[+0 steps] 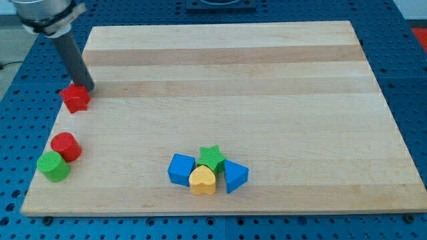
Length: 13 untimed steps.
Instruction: Push the red star towards the bottom side of the board
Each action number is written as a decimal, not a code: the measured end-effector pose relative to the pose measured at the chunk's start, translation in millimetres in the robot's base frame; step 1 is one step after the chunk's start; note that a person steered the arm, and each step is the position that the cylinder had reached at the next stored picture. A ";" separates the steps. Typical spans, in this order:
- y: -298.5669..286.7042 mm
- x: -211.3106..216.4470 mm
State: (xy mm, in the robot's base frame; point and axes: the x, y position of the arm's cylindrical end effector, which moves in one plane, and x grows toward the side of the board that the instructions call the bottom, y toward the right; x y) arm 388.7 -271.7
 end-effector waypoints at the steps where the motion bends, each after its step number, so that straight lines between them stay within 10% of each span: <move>1: 5.6 -16.0; 13: 67.0 124.2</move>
State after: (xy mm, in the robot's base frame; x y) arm 512.9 -204.7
